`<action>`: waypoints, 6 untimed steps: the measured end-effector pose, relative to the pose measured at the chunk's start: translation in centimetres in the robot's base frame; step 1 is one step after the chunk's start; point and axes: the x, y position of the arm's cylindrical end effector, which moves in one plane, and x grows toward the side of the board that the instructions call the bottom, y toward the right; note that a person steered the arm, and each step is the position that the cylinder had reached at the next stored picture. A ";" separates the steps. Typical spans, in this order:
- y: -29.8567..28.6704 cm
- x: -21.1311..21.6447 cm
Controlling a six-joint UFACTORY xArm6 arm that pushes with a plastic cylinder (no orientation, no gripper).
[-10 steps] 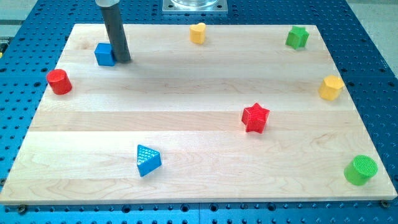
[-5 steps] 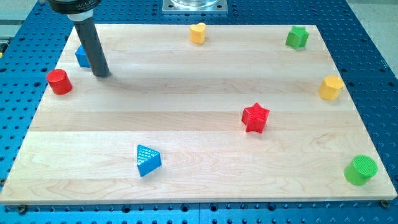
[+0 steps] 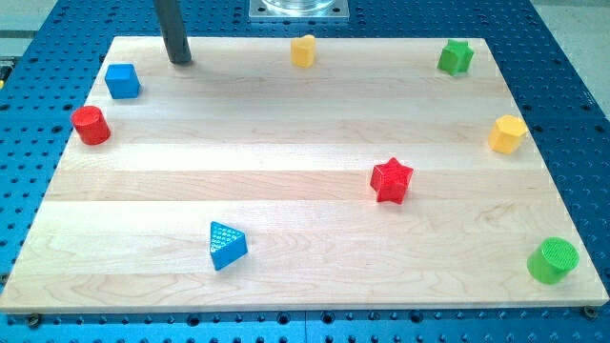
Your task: Place the cube at the top left corner of the board
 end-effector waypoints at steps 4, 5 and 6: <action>-11.4 4.4; -11.3 10.4; -11.3 14.5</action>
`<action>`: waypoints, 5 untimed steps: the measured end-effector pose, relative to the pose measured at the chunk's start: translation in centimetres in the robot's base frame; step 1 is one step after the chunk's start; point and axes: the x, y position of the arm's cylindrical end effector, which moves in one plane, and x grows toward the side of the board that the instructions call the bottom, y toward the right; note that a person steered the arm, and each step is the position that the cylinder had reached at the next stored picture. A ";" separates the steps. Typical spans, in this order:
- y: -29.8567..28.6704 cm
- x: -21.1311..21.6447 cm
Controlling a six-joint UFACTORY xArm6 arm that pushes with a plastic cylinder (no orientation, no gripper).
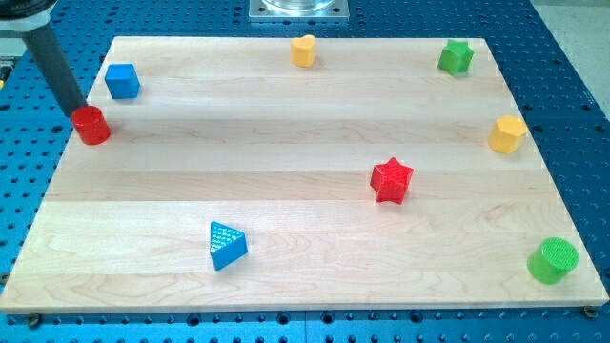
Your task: Place the cube at the top left corner of the board
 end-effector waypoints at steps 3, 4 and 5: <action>4.5 1.3; 4.5 0.9; 5.6 -3.9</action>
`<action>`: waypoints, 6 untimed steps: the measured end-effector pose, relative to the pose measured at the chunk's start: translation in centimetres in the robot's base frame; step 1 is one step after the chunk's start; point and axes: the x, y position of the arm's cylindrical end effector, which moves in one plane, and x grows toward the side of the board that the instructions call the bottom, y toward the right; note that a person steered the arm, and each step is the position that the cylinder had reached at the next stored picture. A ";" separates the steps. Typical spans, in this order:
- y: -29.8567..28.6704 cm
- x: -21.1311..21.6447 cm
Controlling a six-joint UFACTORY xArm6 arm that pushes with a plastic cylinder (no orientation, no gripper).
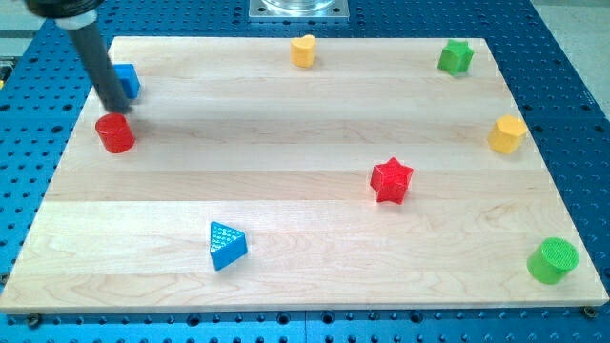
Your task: Place the cube at the top left corner of the board
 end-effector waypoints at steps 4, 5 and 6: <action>1.8 -3.0; 1.8 0.0; 1.8 4.7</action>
